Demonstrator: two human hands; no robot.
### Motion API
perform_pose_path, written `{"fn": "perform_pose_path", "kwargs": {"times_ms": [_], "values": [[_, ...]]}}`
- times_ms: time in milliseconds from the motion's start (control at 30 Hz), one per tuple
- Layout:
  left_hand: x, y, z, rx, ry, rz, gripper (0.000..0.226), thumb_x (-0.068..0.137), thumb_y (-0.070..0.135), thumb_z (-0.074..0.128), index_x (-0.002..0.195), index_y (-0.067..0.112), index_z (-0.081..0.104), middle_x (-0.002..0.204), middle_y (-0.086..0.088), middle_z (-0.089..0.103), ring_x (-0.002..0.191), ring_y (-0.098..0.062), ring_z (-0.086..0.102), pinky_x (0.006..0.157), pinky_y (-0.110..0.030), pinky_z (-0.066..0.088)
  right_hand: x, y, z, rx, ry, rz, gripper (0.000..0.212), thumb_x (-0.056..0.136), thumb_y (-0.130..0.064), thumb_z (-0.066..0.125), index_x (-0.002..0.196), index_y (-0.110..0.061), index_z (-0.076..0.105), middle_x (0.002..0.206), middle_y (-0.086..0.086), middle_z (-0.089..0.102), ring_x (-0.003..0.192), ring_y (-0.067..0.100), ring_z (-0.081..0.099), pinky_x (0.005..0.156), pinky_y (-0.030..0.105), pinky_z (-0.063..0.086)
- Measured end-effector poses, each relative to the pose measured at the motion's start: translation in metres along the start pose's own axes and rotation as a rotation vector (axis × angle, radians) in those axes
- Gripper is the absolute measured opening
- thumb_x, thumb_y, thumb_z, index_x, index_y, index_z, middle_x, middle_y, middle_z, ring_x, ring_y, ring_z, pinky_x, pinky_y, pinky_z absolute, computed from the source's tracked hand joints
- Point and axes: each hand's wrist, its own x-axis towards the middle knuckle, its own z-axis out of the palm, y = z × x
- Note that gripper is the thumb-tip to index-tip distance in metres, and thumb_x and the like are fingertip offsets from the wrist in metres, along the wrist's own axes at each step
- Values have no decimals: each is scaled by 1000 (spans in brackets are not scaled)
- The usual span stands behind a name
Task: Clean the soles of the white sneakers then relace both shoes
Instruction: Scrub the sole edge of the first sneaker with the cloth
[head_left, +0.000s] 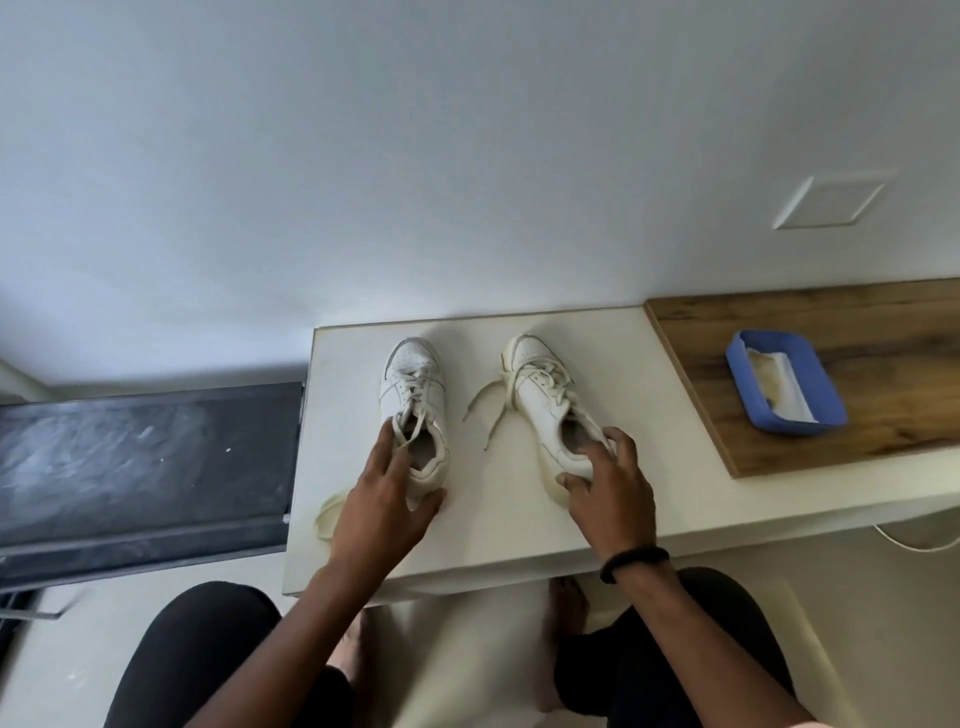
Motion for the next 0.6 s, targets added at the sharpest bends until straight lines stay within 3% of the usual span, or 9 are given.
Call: {"fn": "perform_pose_path", "kwargs": {"times_ms": [133, 200, 267, 333, 400, 467, 533, 600], "values": [[-8, -4, 13, 73, 52, 13, 61, 84, 27, 84, 132, 7, 53, 168, -23, 27, 149, -45, 38, 100, -59, 53, 8, -4, 2, 29, 26, 14, 35, 78, -35, 84, 105, -22, 67, 141, -3, 48, 102, 27, 67, 77, 36, 53], [-12, 8, 16, 128, 123, -16, 65, 90, 33, 74, 143, 9, 46, 171, -24, 17, 157, -44, 21, 113, -67, 38, 9, -6, 4, 23, 34, -7, 38, 74, -40, 86, 104, -25, 67, 138, -5, 49, 97, 26, 67, 77, 37, 54], [-7, 28, 15, 181, 211, 25, 66, 93, 40, 60, 150, 13, 41, 172, -23, 13, 160, -40, 13, 121, -64, 20, 11, -7, 7, 21, 31, -22, 40, 72, -41, 88, 103, -26, 68, 136, -5, 49, 94, 25, 67, 80, 38, 53], [4, 51, 15, 159, 242, 215, 58, 96, 33, 59, 148, 14, 46, 169, -22, 27, 158, -37, 24, 123, -56, 22, 11, -7, 8, 30, 8, -39, 42, 71, -37, 89, 105, -27, 67, 136, -5, 47, 94, 24, 67, 84, 40, 52], [11, 75, 25, 48, 166, 340, 53, 92, 16, 65, 144, 12, 54, 160, -19, 45, 148, -34, 46, 115, -49, 43, 9, -8, 5, 50, -27, -65, 43, 73, -30, 88, 109, -28, 66, 139, -6, 46, 99, 22, 66, 87, 41, 52], [14, 100, 37, -65, -8, 256, 57, 90, 9, 66, 145, 13, 53, 160, -18, 45, 143, -35, 51, 108, -46, 51, 7, -3, 1, 106, -47, -99, 43, 75, -21, 85, 113, -28, 66, 141, -8, 48, 107, 19, 64, 88, 37, 53], [21, 125, 48, -190, -109, 59, 57, 97, 23, 63, 150, 14, 46, 164, -18, 37, 146, -35, 45, 110, -44, 48, 4, 1, -2, 227, -43, -126, 44, 81, -12, 79, 120, -26, 65, 140, -8, 54, 113, 12, 63, 91, 30, 54], [44, 148, 59, -209, -103, -91, 65, 99, 42, 61, 154, 18, 36, 166, -20, 28, 149, -38, 36, 109, -47, 46, 3, 5, -5, 511, -61, -7, 44, 87, -4, 73, 126, -22, 62, 130, -9, 63, 112, 6, 65, 89, 20, 54]]}}
